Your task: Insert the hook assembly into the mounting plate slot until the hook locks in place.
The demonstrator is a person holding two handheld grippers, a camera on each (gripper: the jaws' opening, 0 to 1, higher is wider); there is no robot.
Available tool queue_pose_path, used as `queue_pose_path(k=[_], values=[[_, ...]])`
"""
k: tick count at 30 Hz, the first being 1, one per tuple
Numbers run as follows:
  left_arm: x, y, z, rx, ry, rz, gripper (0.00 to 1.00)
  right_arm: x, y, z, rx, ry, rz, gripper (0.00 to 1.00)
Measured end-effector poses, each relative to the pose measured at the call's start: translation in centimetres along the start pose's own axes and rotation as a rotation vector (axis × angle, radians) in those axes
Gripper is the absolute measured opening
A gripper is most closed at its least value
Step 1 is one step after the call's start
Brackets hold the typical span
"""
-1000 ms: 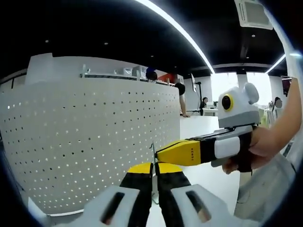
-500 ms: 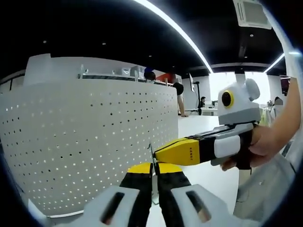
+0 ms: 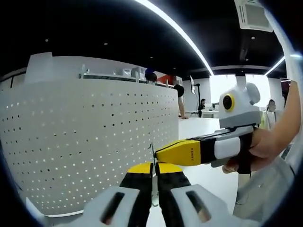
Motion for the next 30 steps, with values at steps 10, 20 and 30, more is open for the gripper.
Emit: queue_pose_path(k=[10,20,30], values=[[0.1,0.0,0.1,-0.008,-0.007,0.005,0.03,0.0,-0.1,0.1,-0.001,0.012,0.005,0.00],[0.2,0.2,0.1,-0.017,-0.002,-0.004,0.05,0.1,-0.1,0.2,0.001,0.016,0.016,0.00],[1.0,-0.1,0.0,-0.009,0.038,-0.014,0.38,0.3,-0.4,-0.1,0.005,0.021,0.037,0.00]])
Point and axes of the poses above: the point that each gripper's makers call its tool centre point, and the gripper's own axes: z roughly forward along the fingers, y roughly to its left, x roughly out of its underside, the point moved 2 cm from there along -z, roughly backward along the fingers, and after that the axes turned 7 degrees about z, right-handed, at the moved point
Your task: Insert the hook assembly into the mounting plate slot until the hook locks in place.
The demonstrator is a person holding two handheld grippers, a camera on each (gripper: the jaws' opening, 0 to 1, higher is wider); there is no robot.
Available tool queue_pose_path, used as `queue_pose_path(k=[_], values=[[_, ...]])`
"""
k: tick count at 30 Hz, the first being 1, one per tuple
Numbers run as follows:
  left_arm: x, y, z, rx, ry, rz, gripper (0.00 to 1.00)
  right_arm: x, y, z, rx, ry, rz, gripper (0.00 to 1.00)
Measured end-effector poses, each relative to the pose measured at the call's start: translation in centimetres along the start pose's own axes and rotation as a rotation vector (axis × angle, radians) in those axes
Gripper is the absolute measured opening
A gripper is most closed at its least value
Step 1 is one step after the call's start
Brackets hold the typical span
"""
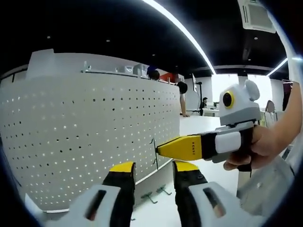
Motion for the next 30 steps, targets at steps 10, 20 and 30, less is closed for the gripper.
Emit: queue_pose_path(k=[10,20,30], values=[[0.9,-0.5,0.3,0.005,0.034,0.010,0.78,0.2,0.1,0.1,-0.001,0.007,0.004,0.00],[1.5,-0.2,0.3,-0.007,0.056,-0.002,0.92,0.2,0.2,0.2,0.006,0.014,-0.012,0.00],[1.6,0.2,0.4,-0.023,0.058,-0.013,0.92,-0.6,-2.2,-0.3,0.234,0.049,-0.243,0.00]])
Point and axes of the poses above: the point that each gripper's makers call its tool centre point, and the gripper's own axes: z roughly forward along the fingers, y roughly to its left, x roughly out of its underside, the point moved 2 cm from there along -z, roughly backward along the fingers, and after that the axes turned 7 degrees about z, right-handed, at the moved point
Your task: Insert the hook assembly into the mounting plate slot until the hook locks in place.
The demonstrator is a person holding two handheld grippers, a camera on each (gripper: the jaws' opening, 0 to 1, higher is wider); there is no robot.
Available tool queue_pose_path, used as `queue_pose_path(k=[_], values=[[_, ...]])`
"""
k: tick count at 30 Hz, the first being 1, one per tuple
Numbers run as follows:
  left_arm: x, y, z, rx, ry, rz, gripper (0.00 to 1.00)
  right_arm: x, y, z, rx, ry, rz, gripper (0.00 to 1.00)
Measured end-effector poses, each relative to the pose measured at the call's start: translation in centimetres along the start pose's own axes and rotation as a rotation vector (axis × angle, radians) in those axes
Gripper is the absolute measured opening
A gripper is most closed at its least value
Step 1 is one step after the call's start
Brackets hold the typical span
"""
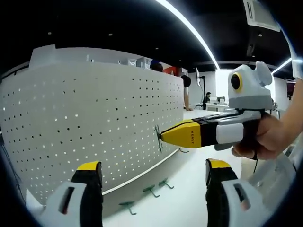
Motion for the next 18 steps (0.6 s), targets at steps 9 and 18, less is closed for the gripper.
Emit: queue_pose_path(k=[9,18], values=[[0.0,0.1,-0.1,-0.006,-0.001,0.004,0.93,-0.1,-0.7,-0.1,0.031,-0.007,0.004,0.00],[0.2,0.7,-0.5,-0.030,-0.007,-0.004,0.92,-1.9,-1.4,0.7,0.053,-0.074,0.046,0.00]])
Point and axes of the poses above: the point that each gripper's makers call its tool centre point, and the gripper's own axes: z roughly forward along the fingers, y roughly to its left, x roughly out of its underside, the point moved 2 cm from there along -z, roughly backward along the fingers, and after that the axes turned 7 degrees about z, right-handed, at the moved point
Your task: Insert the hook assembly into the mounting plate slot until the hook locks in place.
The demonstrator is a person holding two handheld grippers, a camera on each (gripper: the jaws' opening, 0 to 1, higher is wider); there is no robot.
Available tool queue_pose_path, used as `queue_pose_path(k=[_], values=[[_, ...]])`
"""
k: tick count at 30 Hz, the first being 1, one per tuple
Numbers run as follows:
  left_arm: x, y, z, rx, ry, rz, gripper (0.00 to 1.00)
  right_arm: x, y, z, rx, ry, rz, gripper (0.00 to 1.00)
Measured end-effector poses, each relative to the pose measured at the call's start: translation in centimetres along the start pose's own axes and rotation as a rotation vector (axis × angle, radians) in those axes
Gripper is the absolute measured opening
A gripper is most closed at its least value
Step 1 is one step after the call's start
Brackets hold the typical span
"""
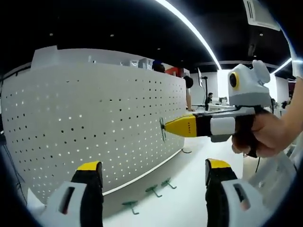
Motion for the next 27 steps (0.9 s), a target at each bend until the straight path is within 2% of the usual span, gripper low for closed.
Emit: queue_pose_path(k=[27], values=[[1.6,0.5,-1.9,-0.031,0.008,-0.017,0.91,-4.6,-1.7,4.0,0.058,-0.095,0.009,0.00]])
Point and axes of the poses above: the point that each gripper's makers call its tool centre point, and the gripper's own axes: z roughly forward along the fingers, y roughly to its left, x roughly out of its underside, the point moved 2 cm from there along -z, roughly backward along the fingers, and after that the axes turned 7 degrees about z, right-handed, at the moved point
